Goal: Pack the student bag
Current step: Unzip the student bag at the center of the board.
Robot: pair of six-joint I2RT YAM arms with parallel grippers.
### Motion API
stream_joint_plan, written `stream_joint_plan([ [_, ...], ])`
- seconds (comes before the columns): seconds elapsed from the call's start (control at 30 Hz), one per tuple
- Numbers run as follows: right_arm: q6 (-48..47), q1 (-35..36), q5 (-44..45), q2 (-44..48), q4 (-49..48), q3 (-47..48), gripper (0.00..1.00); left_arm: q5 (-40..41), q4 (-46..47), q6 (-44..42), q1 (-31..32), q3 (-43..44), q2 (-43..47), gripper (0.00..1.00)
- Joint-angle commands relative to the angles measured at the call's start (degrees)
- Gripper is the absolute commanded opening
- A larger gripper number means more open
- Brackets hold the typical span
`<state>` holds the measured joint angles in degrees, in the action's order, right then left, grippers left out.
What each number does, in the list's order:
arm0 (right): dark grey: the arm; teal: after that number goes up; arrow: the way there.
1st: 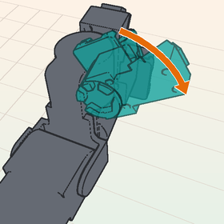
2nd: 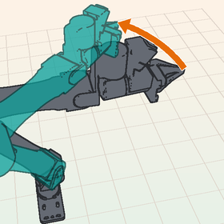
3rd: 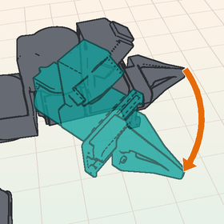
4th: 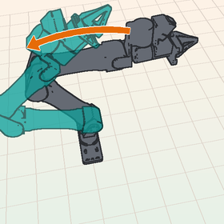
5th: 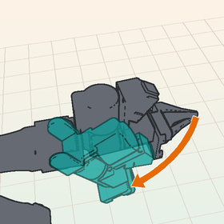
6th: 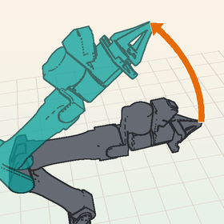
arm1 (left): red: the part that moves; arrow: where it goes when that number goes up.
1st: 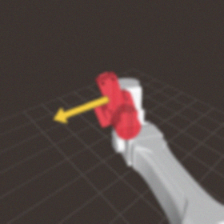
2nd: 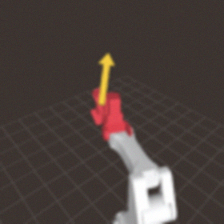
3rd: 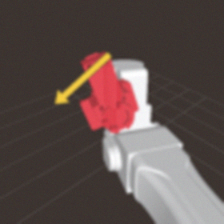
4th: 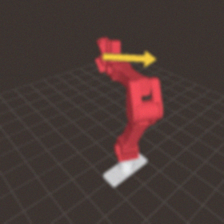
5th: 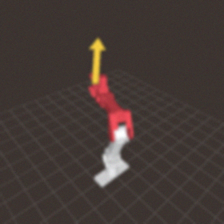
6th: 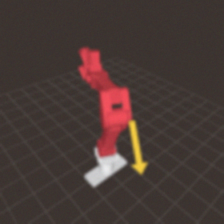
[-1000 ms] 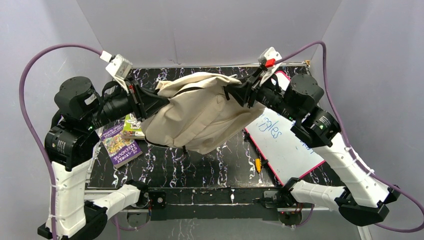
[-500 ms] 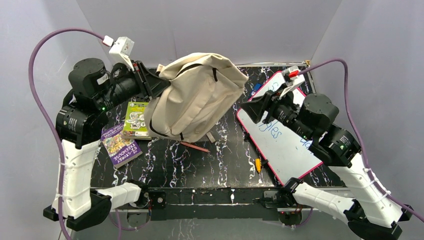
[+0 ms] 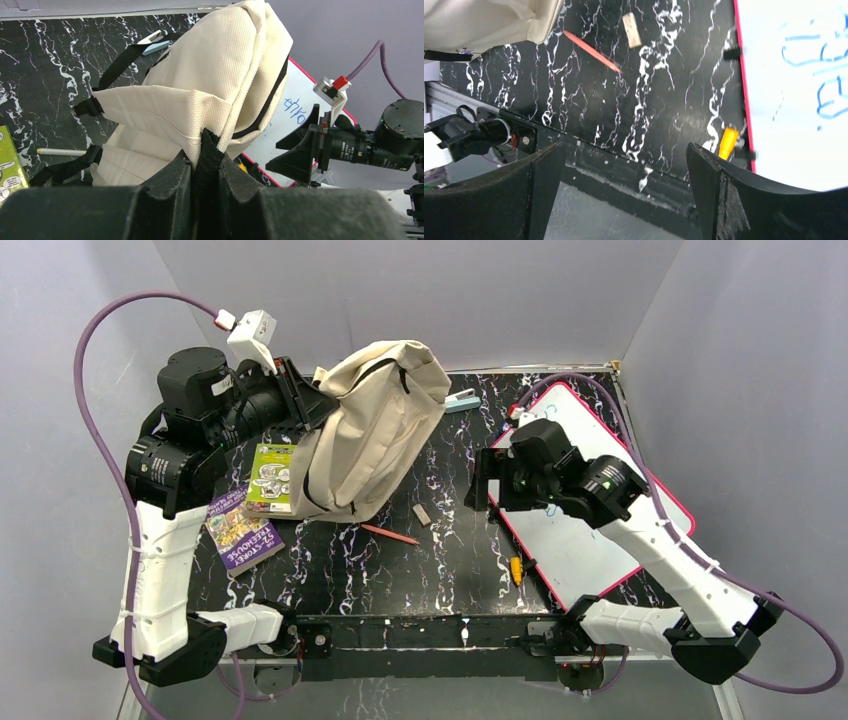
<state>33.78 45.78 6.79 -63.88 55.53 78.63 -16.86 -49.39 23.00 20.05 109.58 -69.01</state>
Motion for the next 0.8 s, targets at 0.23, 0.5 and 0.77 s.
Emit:
stream_joint_plan([
  [0.23, 3.90, -0.10, -8.75, 2.12, 9.42, 1.41, 0.99, -3.22, 6.99, 1.05, 0.02, 0.94, 1.78, 0.00],
  [0.5, -5.38, -0.09, -0.38, -1.13, 5.85, -0.20, 0.99, -3.36, 7.30, 1.36, 0.04, -0.72, 2.26, 0.00],
  [0.77, 2.16, -0.13, -10.38, 1.98, -21.48, 1.55, 0.98, -4.26, 7.89, 1.96, 0.02, -1.25, 2.39, 0.00],
])
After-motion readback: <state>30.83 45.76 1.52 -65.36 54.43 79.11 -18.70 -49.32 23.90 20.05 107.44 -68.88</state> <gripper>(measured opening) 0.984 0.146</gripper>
